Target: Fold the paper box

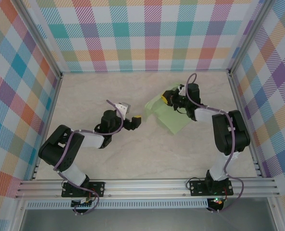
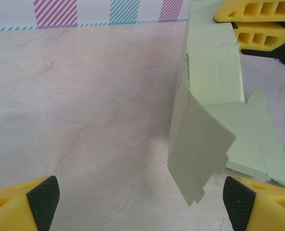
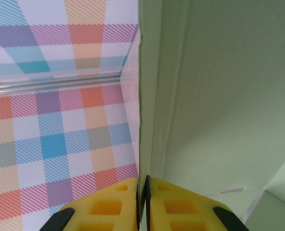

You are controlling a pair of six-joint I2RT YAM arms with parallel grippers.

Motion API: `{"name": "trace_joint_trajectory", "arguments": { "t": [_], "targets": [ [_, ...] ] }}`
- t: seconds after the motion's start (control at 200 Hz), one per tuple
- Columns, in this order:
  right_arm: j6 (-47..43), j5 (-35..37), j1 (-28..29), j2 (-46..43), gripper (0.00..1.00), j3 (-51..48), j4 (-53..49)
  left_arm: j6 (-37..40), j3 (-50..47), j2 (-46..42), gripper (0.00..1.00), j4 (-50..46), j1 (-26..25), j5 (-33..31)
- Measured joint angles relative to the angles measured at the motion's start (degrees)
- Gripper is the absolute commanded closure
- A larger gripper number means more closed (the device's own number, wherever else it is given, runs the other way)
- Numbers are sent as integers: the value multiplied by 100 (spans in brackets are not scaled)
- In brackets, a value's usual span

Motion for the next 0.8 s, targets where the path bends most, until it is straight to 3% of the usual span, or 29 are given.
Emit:
{"name": "trace_joint_trajectory", "arguments": {
  "t": [0.41,0.8],
  "targets": [
    [-227,-835,-28,557,90,-9,905,686,647,695,11,-238,-28,15],
    [-389,-1217,-254,841,90,-131,1276,693,1132,1082,16,-457,-186,282]
  ]
}}
